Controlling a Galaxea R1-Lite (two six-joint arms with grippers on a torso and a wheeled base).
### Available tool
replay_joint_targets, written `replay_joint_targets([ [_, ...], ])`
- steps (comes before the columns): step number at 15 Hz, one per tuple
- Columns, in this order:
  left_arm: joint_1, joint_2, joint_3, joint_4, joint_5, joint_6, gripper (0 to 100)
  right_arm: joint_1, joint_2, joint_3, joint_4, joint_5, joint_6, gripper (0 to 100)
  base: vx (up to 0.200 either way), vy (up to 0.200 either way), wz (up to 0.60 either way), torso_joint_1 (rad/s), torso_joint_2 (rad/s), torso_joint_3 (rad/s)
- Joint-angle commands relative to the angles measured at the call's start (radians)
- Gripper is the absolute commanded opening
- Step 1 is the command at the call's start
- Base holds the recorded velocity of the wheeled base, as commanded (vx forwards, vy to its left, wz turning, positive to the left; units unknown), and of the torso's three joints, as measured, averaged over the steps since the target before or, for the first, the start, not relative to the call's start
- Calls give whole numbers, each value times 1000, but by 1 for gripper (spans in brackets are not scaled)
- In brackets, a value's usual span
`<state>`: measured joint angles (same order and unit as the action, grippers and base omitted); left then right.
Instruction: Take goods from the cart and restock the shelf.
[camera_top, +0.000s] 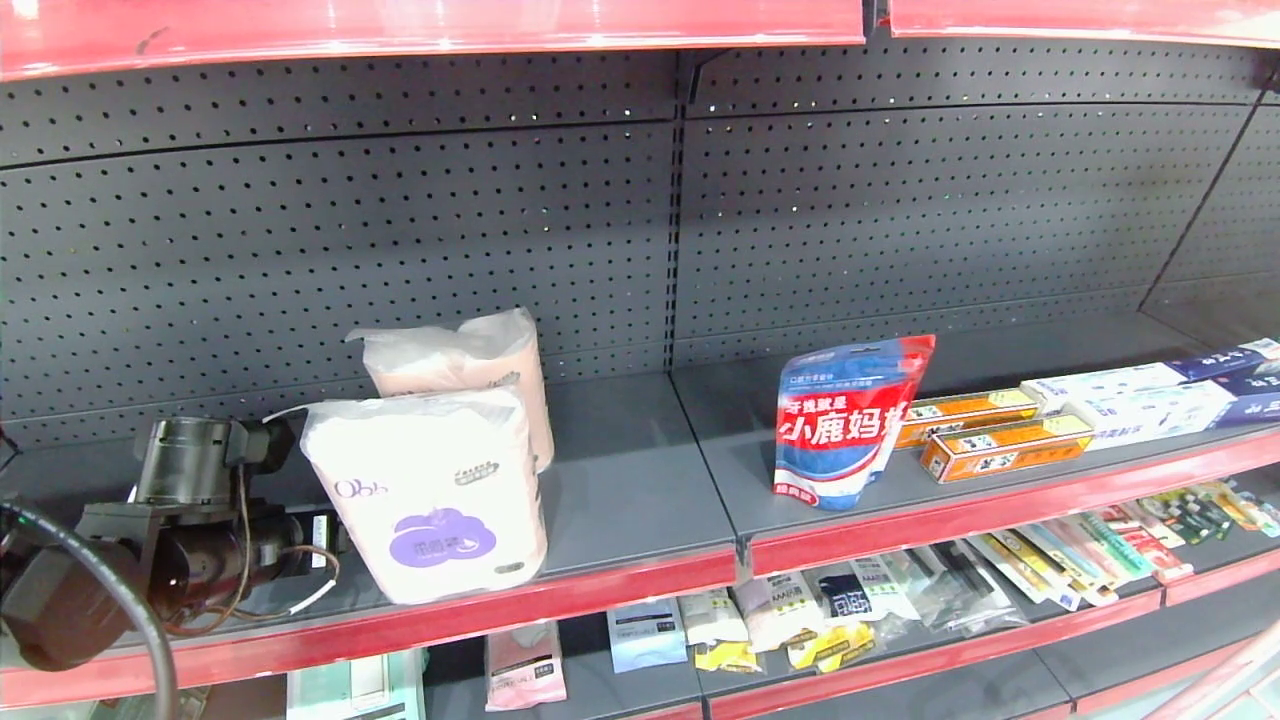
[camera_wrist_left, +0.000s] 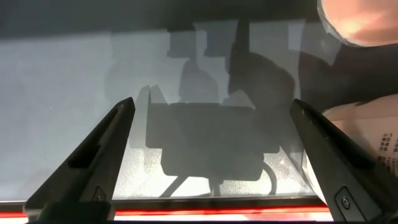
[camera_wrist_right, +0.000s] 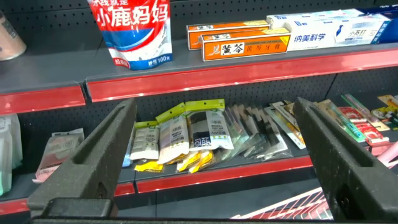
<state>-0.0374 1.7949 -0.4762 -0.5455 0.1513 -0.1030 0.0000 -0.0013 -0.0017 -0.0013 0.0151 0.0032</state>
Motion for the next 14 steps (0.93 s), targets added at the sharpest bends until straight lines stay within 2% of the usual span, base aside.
replay_joint_targets([
  [1, -1, -2, -5, -1, 1, 0, 100, 0, 1, 0, 0, 0, 0, 100, 0, 0, 0, 0, 0, 0],
  [14, -21, -6, -2, 3, 2, -1, 100, 0, 1, 0, 0, 0, 0, 100, 0, 0, 0, 0, 0, 0],
])
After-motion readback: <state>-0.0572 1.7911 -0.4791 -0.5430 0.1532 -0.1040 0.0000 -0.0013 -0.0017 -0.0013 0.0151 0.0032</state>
